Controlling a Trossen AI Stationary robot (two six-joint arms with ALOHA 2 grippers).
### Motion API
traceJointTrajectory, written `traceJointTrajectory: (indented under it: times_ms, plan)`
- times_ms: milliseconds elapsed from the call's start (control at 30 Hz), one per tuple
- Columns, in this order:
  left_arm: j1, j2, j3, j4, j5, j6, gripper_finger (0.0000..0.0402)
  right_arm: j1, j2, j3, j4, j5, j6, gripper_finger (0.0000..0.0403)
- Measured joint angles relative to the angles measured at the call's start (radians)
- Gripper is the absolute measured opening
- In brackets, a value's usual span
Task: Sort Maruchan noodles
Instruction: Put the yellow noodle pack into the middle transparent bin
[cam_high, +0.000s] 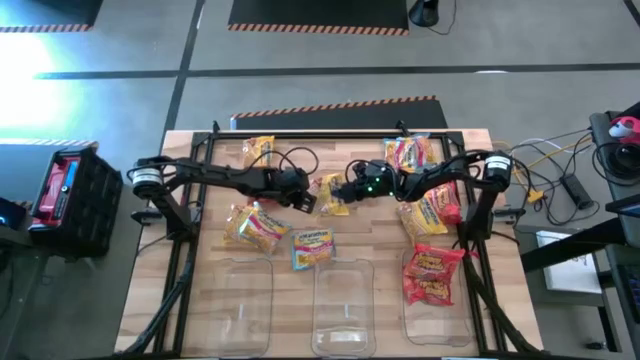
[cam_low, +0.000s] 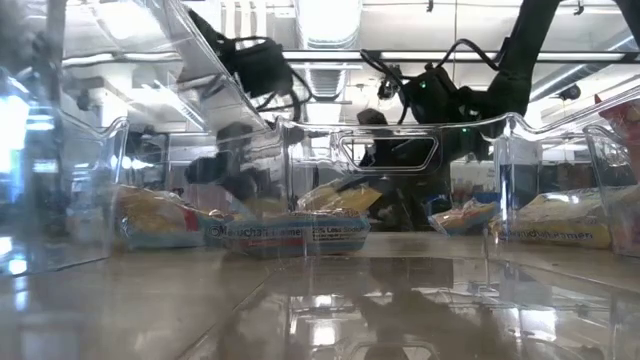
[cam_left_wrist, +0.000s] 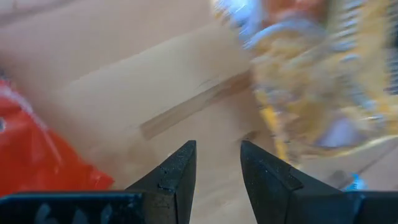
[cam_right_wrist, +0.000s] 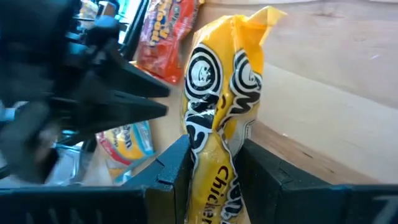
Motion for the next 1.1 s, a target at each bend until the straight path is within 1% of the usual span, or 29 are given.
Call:
traceJointTrajectory:
  times_ms: [100,267,367,533,800,933,1100]
  plan:
    - [0.000,0.002,-0.055,0.089,-0.019,-0.057,0.0109,-0.002,-0.006,0.005,-0.022,-0.017,-0.009,0.0104]
    - [0.000,0.003,-0.157,0.362,-0.023,-0.149,0.0109,-0.001,-0.007,0.007,-0.025,-0.046,-0.004,0.0104]
    - [-0.001,0.003,-0.188,0.436,-0.014,-0.184,0.0109,-0.001,-0.010,0.007,-0.025,-0.064,0.008,0.0104]
    - [-0.002,-0.003,-0.206,0.421,-0.013,-0.186,0.0109,-0.001,-0.029,0.011,-0.025,-0.095,0.019,0.0104]
    - [-0.003,-0.032,-0.207,0.415,-0.013,-0.166,0.0109,-0.004,-0.152,0.011,-0.047,-0.166,0.020,0.0104]
    - [-0.003,-0.034,-0.207,0.415,-0.012,-0.150,0.0109,-0.009,-0.241,0.011,-0.121,-0.230,0.002,0.0104]
    - [-0.003,-0.035,-0.207,0.419,-0.010,-0.150,0.0109,-0.005,-0.370,0.010,-0.284,-0.339,-0.034,0.0104]
